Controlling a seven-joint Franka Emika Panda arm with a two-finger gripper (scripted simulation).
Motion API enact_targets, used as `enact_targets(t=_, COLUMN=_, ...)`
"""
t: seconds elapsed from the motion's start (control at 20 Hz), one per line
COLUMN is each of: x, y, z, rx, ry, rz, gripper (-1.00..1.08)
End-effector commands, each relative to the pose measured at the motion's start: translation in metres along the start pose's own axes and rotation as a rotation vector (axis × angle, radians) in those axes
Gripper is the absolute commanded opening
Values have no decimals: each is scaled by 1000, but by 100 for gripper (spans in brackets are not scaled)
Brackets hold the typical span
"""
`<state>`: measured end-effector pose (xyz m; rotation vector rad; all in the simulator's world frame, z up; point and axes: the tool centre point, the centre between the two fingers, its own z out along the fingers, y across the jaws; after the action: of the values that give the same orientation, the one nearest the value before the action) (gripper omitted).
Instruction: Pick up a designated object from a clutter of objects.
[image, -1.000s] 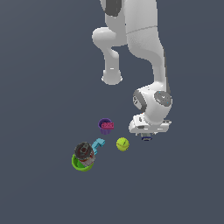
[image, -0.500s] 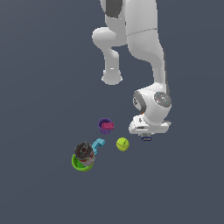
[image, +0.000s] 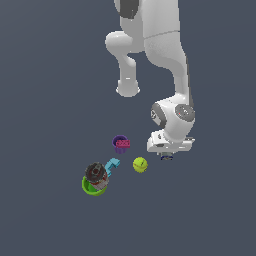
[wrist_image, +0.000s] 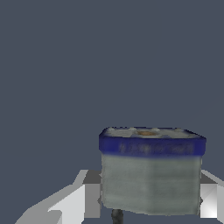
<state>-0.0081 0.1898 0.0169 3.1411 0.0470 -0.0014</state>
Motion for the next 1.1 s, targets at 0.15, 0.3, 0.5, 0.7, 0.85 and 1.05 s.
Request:
enact_targets(t=0.15, x=-4, y=14, z=-15, rx=0, ry=1, rz=1, gripper=-100)
enact_targets(t=0.3, x=-8, y=27, z=-27, rx=-1, ry=1, rz=0, gripper=-100)
enact_targets(t=0.5, x=-15, y=49, z=-50, rx=-1, ry=1, rz=0, gripper=-100)
enact_targets(t=0.7, x=-24, y=76, z=-78, rx=-1, ry=1, rz=0, gripper=-100)
enact_targets(t=0.85, x=-31, y=98, z=-100, rx=-1, ry=1, rz=0, gripper=-100)
enact_targets(t=1.05, x=-40, y=128, z=-131, rx=0, ry=1, rz=0, gripper=-100)
